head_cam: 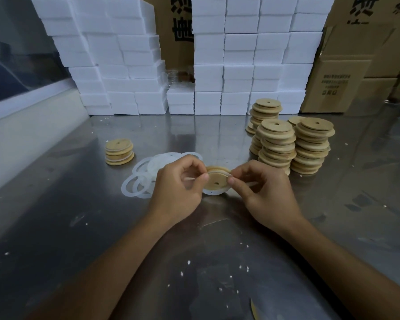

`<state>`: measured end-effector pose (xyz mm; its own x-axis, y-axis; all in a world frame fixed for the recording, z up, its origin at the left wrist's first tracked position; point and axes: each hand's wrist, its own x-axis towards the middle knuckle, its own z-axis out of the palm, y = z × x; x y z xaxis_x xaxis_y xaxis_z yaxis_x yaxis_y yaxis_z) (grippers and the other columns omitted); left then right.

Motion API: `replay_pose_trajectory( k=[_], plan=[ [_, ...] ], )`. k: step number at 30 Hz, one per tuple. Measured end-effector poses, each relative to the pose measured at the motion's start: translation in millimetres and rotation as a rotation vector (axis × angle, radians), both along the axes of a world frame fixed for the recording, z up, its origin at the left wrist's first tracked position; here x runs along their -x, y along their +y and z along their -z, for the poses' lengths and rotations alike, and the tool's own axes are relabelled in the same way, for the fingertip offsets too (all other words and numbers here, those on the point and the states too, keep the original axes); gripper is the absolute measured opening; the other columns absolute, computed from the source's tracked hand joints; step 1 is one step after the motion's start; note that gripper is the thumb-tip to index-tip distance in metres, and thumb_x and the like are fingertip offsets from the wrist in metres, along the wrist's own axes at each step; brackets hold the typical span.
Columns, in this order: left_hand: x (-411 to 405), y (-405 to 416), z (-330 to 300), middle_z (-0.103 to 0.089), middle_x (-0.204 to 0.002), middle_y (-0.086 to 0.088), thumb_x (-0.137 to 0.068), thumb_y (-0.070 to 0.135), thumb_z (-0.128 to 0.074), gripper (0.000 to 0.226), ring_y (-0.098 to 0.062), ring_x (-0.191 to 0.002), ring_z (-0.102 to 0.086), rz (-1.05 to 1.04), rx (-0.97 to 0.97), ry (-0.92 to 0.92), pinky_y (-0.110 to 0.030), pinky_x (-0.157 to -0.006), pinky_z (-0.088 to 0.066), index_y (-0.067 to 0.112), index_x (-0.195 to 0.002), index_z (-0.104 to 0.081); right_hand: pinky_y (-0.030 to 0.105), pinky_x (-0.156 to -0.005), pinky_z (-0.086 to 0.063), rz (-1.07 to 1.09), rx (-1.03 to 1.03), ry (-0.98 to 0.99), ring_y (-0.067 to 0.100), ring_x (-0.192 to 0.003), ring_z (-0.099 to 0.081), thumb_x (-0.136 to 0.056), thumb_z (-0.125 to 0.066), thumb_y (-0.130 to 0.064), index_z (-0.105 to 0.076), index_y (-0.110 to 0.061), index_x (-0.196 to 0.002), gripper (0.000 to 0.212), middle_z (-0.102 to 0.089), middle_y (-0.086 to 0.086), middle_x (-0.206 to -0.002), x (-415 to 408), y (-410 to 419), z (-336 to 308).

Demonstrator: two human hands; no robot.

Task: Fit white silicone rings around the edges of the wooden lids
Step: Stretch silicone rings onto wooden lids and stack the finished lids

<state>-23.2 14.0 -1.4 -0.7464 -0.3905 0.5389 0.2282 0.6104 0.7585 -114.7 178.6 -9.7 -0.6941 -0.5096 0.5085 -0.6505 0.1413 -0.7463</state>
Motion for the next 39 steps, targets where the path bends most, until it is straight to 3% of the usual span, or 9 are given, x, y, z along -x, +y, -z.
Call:
replay_pose_trajectory(
  k=[4, 8, 15, 21, 24, 26, 31, 34, 39],
  plan=[
    [-2.5, -0.9, -1.2, -0.069, -0.086, 0.007, -0.082, 0.012, -0.072, 0.005, -0.01, -0.083, -0.066, -0.051, 0.186, 0.076, -0.026, -0.073, -0.057, 0.013, -0.085, -0.068, 0.014, -0.06, -0.052, 0.001, 0.003, 0.163, 0.001, -0.08, -0.066, -0.087, -0.074, -0.013, -0.072, -0.016, -0.089, 0.004, -0.07, -0.016, -0.082, -5.4, -8.7, -1.5],
    [-1.5, -2.9, -0.3, -0.071, -0.084, 0.006, -0.082, 0.005, -0.074, 0.009, -0.008, -0.084, -0.067, -0.092, 0.152, 0.056, -0.033, -0.072, -0.058, 0.012, -0.082, -0.07, 0.013, -0.061, -0.05, 0.012, 0.024, 0.079, 0.0, -0.079, -0.066, -0.086, -0.075, -0.012, -0.073, -0.017, -0.085, 0.006, -0.07, -0.017, -0.079, -2.6, -14.1, -1.2],
    [3.6, -14.1, -2.6, -0.072, -0.082, 0.013, -0.078, 0.002, -0.077, 0.026, -0.005, -0.081, -0.068, -0.183, -0.031, 0.032, -0.021, -0.077, -0.056, 0.026, -0.076, -0.069, 0.044, -0.071, -0.06, -0.047, 0.051, -0.195, 0.019, -0.068, -0.07, -0.083, -0.077, -0.007, -0.074, -0.013, -0.079, 0.008, -0.073, 0.0, -0.073, 7.7, -32.6, -7.0],
    [1.4, -18.8, 1.8, -0.072, -0.08, 0.016, -0.078, 0.001, -0.077, 0.033, -0.005, -0.079, -0.07, -0.198, -0.165, 0.032, -0.018, -0.072, -0.056, 0.032, -0.072, -0.066, 0.031, -0.073, -0.06, -0.078, 0.041, -0.159, 0.008, -0.078, -0.071, -0.084, -0.078, -0.015, -0.076, -0.015, -0.085, 0.002, -0.075, -0.006, -0.081, 7.6, -37.8, -2.9],
    [2.6, -20.7, 6.1, -0.074, -0.08, 0.005, -0.081, 0.0, -0.074, 0.028, -0.013, -0.079, -0.073, -0.169, -0.336, 0.0, -0.035, -0.07, -0.06, 0.026, -0.073, -0.067, 0.041, -0.076, -0.06, -0.092, -0.005, -0.168, 0.013, -0.078, -0.071, -0.086, -0.075, -0.014, -0.074, -0.012, -0.089, 0.005, -0.075, -0.003, -0.085, 9.3, -34.0, -4.2],
    [2.6, -20.0, 6.4, -0.075, -0.081, 0.003, -0.082, 0.0, -0.073, 0.029, -0.015, -0.08, -0.074, -0.137, -0.374, -0.032, -0.036, -0.07, -0.059, 0.027, -0.072, -0.067, 0.048, -0.076, -0.059, -0.093, 0.001, -0.197, 0.02, -0.076, -0.071, -0.086, -0.075, -0.011, -0.073, -0.009, -0.088, 0.004, -0.075, 0.003, -0.083, 10.0, -32.0, -6.0],
    [0.8, -15.9, 3.0, -0.074, -0.08, 0.007, -0.082, -0.002, -0.073, 0.032, -0.011, -0.081, -0.072, -0.086, -0.328, -0.04, -0.023, -0.07, -0.056, 0.028, -0.071, -0.065, 0.052, -0.079, -0.058, -0.095, 0.041, -0.276, 0.031, -0.078, -0.072, -0.085, -0.074, -0.003, -0.073, -0.003, -0.085, 0.001, -0.075, 0.012, -0.08, 8.3, -26.6, -6.4],
    [0.5, -12.8, 1.2, -0.072, -0.08, 0.011, -0.08, 0.002, -0.076, 0.03, -0.009, -0.083, -0.068, -0.128, -0.255, -0.052, -0.018, -0.073, -0.053, 0.028, -0.07, -0.066, 0.042, -0.081, -0.061, -0.099, 0.092, -0.369, 0.026, -0.08, -0.075, -0.081, -0.077, -0.001, -0.075, -0.003, -0.08, 0.004, -0.077, 0.009, -0.081, 9.7, -22.4, -6.1],
    [-1.9, -9.5, -1.5, -0.074, -0.084, 0.004, -0.078, 0.0, -0.076, 0.026, -0.016, -0.085, -0.068, -0.079, -0.287, -0.054, -0.025, -0.079, -0.055, 0.024, -0.072, -0.07, 0.042, -0.088, -0.059, -0.132, 0.131, -0.565, 0.031, -0.087, -0.074, -0.078, -0.078, 0.001, -0.075, -0.002, -0.072, 0.007, -0.077, 0.011, -0.083, 14.4, -16.3, -5.4]
  ],
)
